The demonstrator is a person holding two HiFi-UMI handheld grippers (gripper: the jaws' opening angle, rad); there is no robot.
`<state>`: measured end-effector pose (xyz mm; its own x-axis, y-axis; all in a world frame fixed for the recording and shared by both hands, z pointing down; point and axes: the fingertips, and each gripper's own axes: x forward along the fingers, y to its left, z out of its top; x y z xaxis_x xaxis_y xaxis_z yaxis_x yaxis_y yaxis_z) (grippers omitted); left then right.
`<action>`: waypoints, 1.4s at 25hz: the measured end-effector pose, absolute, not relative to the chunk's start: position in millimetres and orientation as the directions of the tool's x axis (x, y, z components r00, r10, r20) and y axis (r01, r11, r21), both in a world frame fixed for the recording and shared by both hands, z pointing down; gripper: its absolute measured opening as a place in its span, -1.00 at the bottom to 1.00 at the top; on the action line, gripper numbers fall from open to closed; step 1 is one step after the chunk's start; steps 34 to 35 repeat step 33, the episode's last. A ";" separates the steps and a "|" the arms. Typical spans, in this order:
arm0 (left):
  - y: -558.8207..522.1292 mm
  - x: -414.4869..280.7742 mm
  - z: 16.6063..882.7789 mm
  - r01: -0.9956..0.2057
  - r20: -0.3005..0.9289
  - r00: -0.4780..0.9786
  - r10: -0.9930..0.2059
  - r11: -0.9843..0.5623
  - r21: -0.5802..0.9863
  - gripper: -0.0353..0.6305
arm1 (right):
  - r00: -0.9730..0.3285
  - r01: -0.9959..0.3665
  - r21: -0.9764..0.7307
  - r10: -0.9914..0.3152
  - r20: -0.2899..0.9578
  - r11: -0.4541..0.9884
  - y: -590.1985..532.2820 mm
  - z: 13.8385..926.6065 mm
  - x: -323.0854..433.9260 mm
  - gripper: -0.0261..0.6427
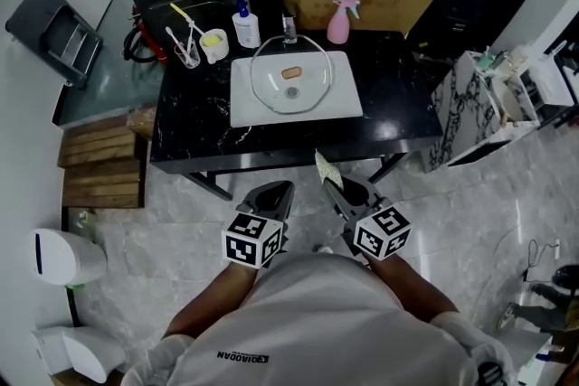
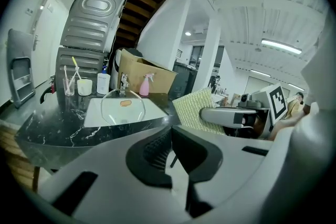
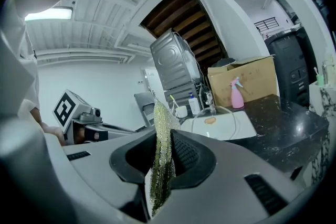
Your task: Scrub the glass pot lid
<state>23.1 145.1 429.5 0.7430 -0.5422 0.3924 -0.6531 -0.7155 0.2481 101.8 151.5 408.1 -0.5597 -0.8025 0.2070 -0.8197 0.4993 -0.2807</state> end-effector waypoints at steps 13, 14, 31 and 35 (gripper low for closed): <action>140.8 17.9 432.1 -0.624 0.393 0.763 -0.512 -0.743 0.244 -0.85 | -0.535 -0.834 -0.289 -0.816 0.221 0.469 149.3 415.3 97.0 -0.66; 141.0 17.9 432.5 -0.622 0.395 0.764 -0.510 -0.744 0.244 -0.85 | -0.534 -0.835 -0.290 -0.816 0.221 0.468 148.9 415.2 96.7 -0.66; 139.4 15.2 430.8 -0.636 0.390 0.756 -0.526 -0.731 0.248 -0.85 | -0.539 -0.832 -0.295 -0.810 0.232 0.470 148.8 418.1 96.1 -0.66; 139.6 15.6 429.4 -0.638 0.387 0.755 -0.529 -0.729 0.247 -0.85 | -0.540 -0.832 -0.294 -0.809 0.232 0.470 149.6 417.6 96.7 -0.66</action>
